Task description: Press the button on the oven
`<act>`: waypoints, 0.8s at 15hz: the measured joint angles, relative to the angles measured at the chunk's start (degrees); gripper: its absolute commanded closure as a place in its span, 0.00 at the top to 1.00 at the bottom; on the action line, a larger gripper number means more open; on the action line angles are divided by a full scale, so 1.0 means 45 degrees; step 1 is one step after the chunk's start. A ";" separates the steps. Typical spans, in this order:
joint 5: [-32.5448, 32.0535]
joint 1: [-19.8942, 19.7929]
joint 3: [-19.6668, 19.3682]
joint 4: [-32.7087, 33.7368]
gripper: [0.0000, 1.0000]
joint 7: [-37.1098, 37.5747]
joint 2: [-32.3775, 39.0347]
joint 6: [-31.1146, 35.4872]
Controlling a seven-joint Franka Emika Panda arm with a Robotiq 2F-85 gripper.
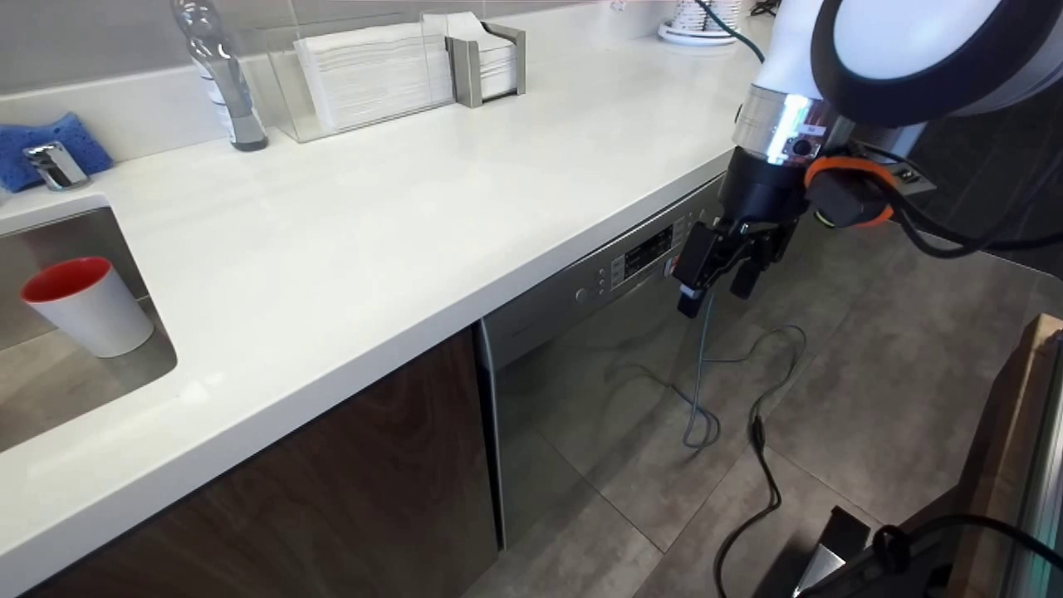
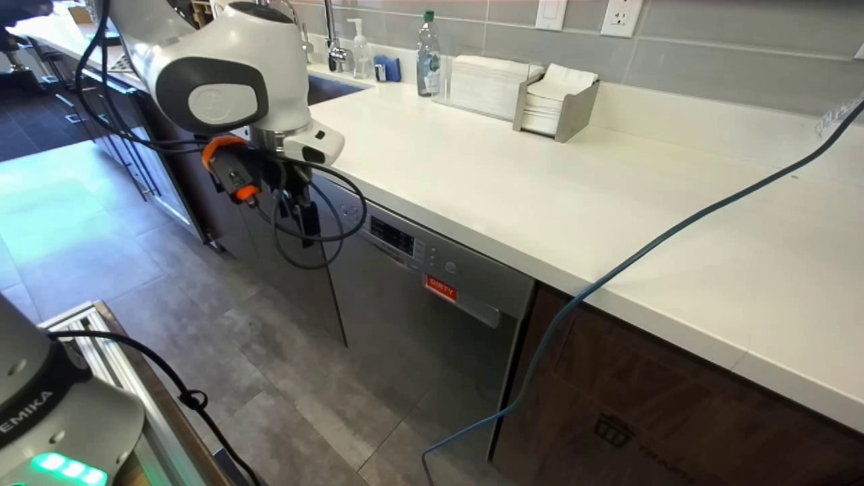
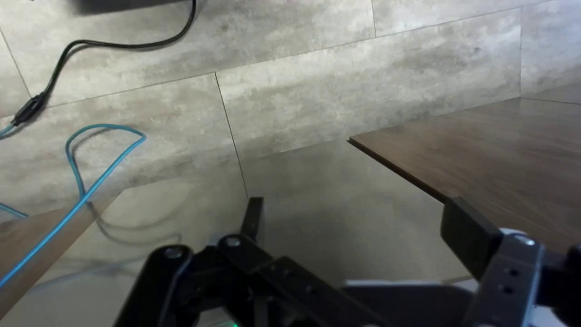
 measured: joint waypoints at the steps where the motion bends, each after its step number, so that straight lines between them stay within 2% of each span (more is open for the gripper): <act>1: 0.0024 0.0000 0.0119 0.0002 1.00 -0.0044 0.0186 0.0459; 8: 0.0898 -0.0048 0.1161 0.0100 1.00 -0.0977 0.1216 0.3338; 9: 0.0997 -0.0112 0.1346 0.0136 0.75 -0.1079 0.1339 0.3641; 10: 0.1079 -0.0187 0.1534 0.0188 0.74 -0.1158 0.1463 0.3914; 12: 0.1124 -0.0431 0.1921 0.0289 0.59 -0.1262 0.1702 0.4464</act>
